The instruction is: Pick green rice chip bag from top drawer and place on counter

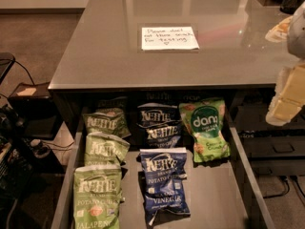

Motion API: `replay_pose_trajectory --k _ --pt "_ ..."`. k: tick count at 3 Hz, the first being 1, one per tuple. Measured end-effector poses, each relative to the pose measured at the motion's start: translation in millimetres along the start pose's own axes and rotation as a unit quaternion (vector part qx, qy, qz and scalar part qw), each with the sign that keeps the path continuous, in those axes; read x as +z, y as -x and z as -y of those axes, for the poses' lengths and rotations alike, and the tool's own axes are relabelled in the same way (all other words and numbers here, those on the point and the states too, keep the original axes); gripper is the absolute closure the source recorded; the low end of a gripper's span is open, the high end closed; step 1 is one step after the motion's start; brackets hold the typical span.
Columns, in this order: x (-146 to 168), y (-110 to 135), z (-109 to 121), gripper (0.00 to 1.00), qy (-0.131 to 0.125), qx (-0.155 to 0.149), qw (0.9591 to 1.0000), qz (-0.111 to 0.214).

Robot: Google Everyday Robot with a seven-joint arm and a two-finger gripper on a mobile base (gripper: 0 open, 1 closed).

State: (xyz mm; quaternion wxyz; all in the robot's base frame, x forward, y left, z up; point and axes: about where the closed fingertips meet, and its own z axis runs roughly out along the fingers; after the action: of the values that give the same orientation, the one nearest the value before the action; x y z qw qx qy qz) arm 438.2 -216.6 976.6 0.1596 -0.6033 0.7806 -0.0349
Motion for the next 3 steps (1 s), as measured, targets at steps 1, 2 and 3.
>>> replay_pose_trajectory --k 1,2,3 --pt "0.1 0.0 0.0 0.00 0.000 0.000 1.0000 0.000" --pt "22.9 0.5 -5.1 0.00 0.001 0.003 0.9997 0.022" --pt "70.7 -1.2 -15.9 0.00 0.004 0.011 0.9980 0.063"
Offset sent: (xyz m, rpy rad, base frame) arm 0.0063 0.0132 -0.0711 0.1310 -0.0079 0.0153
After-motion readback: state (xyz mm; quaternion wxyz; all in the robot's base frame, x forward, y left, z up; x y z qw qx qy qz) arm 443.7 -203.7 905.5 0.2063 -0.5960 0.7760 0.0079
